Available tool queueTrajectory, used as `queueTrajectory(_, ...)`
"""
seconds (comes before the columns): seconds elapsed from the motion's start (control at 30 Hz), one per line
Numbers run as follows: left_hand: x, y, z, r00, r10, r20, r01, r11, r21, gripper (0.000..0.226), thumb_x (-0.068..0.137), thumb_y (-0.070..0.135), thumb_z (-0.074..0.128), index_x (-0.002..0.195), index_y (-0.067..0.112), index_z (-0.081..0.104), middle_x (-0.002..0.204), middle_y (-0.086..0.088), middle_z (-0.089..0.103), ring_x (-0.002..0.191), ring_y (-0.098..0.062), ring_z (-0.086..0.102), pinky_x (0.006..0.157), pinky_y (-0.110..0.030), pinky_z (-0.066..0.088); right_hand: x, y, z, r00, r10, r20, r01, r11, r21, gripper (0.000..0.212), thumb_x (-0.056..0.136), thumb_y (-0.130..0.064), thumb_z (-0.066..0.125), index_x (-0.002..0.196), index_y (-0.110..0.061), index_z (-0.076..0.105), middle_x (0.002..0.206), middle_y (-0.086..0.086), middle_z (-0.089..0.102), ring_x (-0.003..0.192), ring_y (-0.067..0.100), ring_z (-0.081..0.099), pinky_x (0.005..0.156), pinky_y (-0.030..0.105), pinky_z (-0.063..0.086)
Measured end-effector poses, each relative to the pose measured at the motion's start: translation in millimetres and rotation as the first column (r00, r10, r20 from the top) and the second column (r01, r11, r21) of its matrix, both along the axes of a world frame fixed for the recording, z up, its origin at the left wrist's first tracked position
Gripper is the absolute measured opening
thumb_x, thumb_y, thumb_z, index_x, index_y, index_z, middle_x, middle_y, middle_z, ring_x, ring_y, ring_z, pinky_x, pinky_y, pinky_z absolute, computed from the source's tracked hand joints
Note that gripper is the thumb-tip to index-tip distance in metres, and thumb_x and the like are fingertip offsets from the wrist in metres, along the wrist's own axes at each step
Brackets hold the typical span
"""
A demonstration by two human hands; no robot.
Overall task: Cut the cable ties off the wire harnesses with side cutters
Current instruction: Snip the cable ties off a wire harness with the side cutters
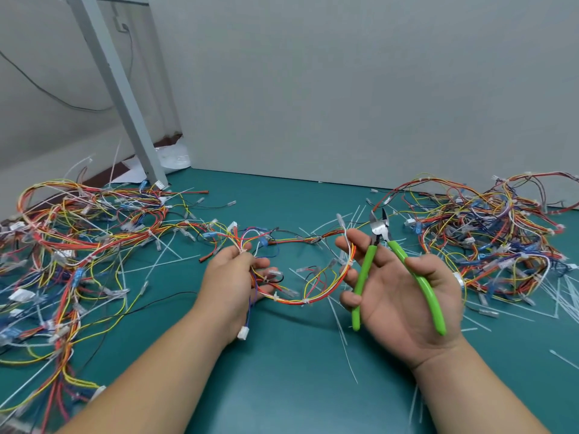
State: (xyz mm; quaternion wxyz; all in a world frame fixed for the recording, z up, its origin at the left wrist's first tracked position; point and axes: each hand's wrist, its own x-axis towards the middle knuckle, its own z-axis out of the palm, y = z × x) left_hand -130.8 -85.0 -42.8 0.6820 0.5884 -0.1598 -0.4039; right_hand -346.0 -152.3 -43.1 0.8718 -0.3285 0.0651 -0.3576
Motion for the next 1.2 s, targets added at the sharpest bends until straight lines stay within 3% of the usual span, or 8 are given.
queueTrajectory(0.17, -1, 2, -4, 0.995, -0.073, 0.062, 0.076, 0.996, -0.055, 0.03, 0.098, 0.002, 0.054, 0.123, 0.017, 0.051, 0.094, -0.014, 0.077, 0.06, -0.023, 0.069, 0.053, -0.03, 0.055, -1, 2, 3, 1.0, -0.018, -0.016, 0.018, 1.0, -0.005, 0.099, 0.065, -0.037, 0.068, 0.152, 0.001, 0.039, 0.159, 0.016, 0.043, 0.102, 0.026, 0.048, 0.067, 0.038, 0.038)
queueTrajectory(0.23, 1, 2, -4, 0.999, -0.049, 0.019, 0.051, 0.992, -0.114, 0.035, 0.1, 0.0, 0.049, 0.128, 0.02, 0.049, 0.087, -0.011, 0.075, 0.051, -0.022, 0.061, 0.051, -0.03, 0.05, 0, 1, 2, 0.999, -0.03, -0.028, 0.03, 1.0, 0.005, 0.099, 0.065, -0.037, 0.067, 0.153, 0.0, 0.039, 0.159, 0.016, 0.042, 0.104, 0.027, 0.051, 0.067, 0.038, 0.037)
queueTrajectory(0.3, 2, 2, -2, 0.998, -0.06, 0.026, 0.063, 0.989, -0.137, 0.032, 0.1, -0.001, 0.046, 0.117, 0.022, 0.061, 0.076, -0.006, 0.069, 0.047, -0.019, 0.054, 0.049, -0.028, 0.045, 0, 1, 0, 0.998, -0.04, -0.05, 0.04, 0.999, 0.013, 0.095, 0.066, -0.036, 0.064, 0.151, -0.001, 0.043, 0.159, 0.016, 0.043, 0.102, 0.026, 0.054, 0.067, 0.037, 0.037)
queueTrajectory(0.4, 1, 0, 6, 0.983, -0.121, 0.135, 0.135, 0.986, -0.095, 0.036, 0.099, 0.0, 0.045, 0.091, 0.026, 0.07, 0.068, -0.002, 0.059, 0.047, -0.017, 0.047, 0.045, -0.024, 0.04, 3, 2, 0, 0.997, -0.028, -0.071, 0.027, 1.0, -0.009, 0.089, 0.065, -0.036, 0.066, 0.145, -0.002, 0.052, 0.156, 0.015, 0.047, 0.101, 0.026, 0.055, 0.066, 0.037, 0.038)
queueTrajectory(0.63, 10, -14, 45, 0.896, -0.146, 0.421, 0.235, 0.957, -0.17, 0.018, 0.109, 0.014, 0.037, 0.107, 0.026, 0.05, 0.062, 0.007, 0.046, 0.05, -0.011, 0.036, 0.051, -0.023, 0.032, 3, 2, 1, 0.987, -0.142, -0.072, 0.14, 0.99, -0.023, 0.089, 0.054, -0.034, 0.077, 0.137, -0.007, 0.058, 0.139, 0.013, 0.059, 0.094, 0.024, 0.05, 0.065, 0.036, 0.035)
queueTrajectory(0.77, 8, -18, 55, 0.85, -0.168, 0.5, 0.285, 0.944, -0.167, 0.01, 0.109, 0.022, 0.043, 0.104, 0.025, 0.05, 0.06, 0.008, 0.054, 0.049, -0.011, 0.037, 0.052, -0.028, 0.033, 6, 3, 0, 0.977, -0.178, -0.117, 0.183, 0.982, 0.035, 0.084, 0.051, -0.033, 0.079, 0.131, -0.011, 0.065, 0.139, 0.011, 0.062, 0.087, 0.022, 0.055, 0.066, 0.036, 0.033)
queueTrajectory(0.9, 8, -18, 58, 0.871, -0.151, 0.467, 0.267, 0.944, -0.192, 0.016, 0.107, 0.024, 0.05, 0.098, 0.027, 0.063, 0.061, 0.006, 0.059, 0.051, -0.012, 0.043, 0.049, -0.021, 0.038, 5, 2, -1, 0.968, -0.224, -0.113, 0.234, 0.969, 0.082, 0.065, 0.067, -0.029, 0.06, 0.129, -0.017, 0.045, 0.148, 0.011, 0.057, 0.08, 0.021, 0.054, 0.064, 0.036, 0.033)
queueTrajectory(1.2, 2, -12, 56, 0.879, -0.189, 0.438, 0.306, 0.928, -0.214, 0.027, 0.104, 0.006, 0.053, 0.109, 0.03, 0.065, 0.078, 0.006, 0.074, 0.061, -0.009, 0.064, 0.053, -0.018, 0.051, 4, 3, 0, 0.973, -0.206, -0.107, 0.21, 0.977, 0.031, 0.068, 0.072, -0.025, 0.048, 0.14, -0.015, 0.051, 0.149, 0.009, 0.057, 0.09, 0.022, 0.051, 0.065, 0.037, 0.033)
